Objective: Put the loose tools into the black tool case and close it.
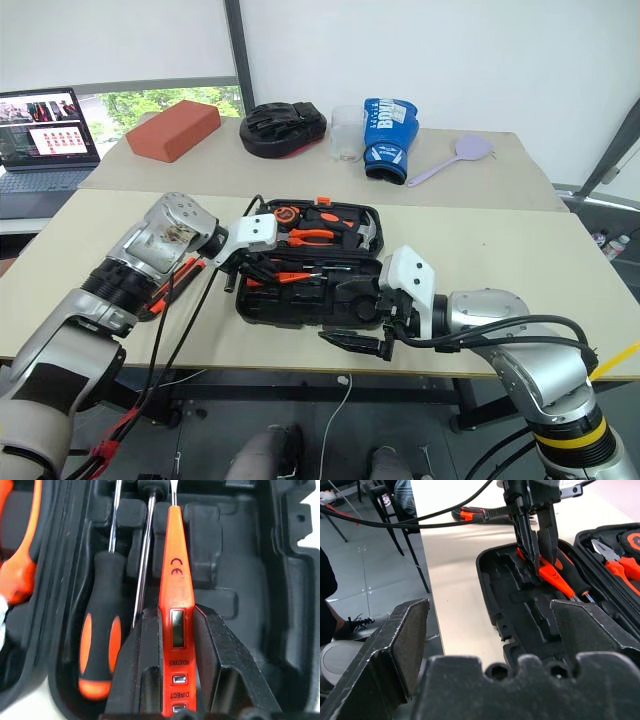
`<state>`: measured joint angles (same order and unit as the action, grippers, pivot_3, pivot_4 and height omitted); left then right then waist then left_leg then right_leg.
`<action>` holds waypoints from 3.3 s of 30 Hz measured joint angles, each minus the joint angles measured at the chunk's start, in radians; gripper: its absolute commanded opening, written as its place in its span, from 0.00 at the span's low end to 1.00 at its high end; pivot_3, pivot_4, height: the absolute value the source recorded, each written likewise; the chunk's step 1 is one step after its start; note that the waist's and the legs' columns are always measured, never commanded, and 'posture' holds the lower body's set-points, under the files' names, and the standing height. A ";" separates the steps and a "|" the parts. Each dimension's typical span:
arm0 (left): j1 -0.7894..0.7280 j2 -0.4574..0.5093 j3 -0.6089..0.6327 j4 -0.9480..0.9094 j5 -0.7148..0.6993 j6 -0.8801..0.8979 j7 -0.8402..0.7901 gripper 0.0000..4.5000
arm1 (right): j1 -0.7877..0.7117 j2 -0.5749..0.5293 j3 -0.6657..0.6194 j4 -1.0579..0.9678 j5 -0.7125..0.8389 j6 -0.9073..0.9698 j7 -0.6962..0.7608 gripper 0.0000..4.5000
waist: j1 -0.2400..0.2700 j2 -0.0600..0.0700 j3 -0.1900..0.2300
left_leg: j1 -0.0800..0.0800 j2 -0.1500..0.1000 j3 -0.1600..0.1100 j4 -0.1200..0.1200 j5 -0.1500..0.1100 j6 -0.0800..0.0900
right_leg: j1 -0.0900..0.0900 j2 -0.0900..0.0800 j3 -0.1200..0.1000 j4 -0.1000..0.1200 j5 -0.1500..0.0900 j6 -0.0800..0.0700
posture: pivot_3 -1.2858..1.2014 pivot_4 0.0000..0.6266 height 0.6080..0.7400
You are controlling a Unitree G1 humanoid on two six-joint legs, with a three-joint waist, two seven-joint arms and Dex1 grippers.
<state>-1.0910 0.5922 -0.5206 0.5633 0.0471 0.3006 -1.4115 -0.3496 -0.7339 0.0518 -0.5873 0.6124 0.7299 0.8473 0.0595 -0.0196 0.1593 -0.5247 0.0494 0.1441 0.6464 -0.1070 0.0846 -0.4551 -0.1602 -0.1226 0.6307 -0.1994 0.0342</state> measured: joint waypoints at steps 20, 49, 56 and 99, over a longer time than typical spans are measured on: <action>0.012 -0.021 0.090 0.011 -0.019 -0.044 -0.130 0.86 | 0.002 0.037 0.001 -0.007 0.001 0.000 -0.044 1.00 | -0.014 0.000 0.000 | -0.001 0.000 0.000 0.002 -0.001 0.002 | 0.000 0.000 0.000 0.000 0.003 0.006 | 0.52 0.24 0.84; 0.310 -0.101 0.355 -0.021 -0.186 -0.177 0.117 0.01 | -0.007 0.025 -0.001 0.027 0.002 0.001 -0.022 1.00 | -0.011 0.000 0.000 | 0.000 0.000 0.000 0.007 -0.003 0.004 | 0.004 -0.001 0.000 -0.001 0.005 0.009 | 0.52 0.24 0.84; 0.309 -0.104 0.350 0.007 -0.182 -0.177 0.126 0.01 | -0.006 0.025 -0.001 0.027 0.003 0.001 -0.024 1.00 | -0.012 0.000 0.000 | 0.000 0.000 0.000 0.006 -0.003 0.004 | 0.004 -0.001 0.000 -0.001 0.005 0.009 | 0.52 0.24 0.84; 0.655 0.111 0.643 -0.443 -0.359 0.166 0.278 0.61 | -0.202 0.099 0.077 0.177 -0.001 -0.004 0.030 1.00 | -0.065 0.015 -0.008 | 0.015 0.002 0.002 -0.005 -0.006 0.001 | 0.013 -0.001 0.001 -0.004 -0.002 0.004 | 0.52 0.24 0.84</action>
<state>-0.4356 0.7030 0.1222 0.1206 -0.3120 0.4663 -1.1334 -0.5516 -0.6346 0.1285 -0.4100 0.6114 0.7255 0.8769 -0.0050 -0.0046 0.1512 -0.5102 0.0510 0.1459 0.6410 -0.1128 0.0861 -0.4418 -0.1612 -0.1214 0.6266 -0.2015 0.0385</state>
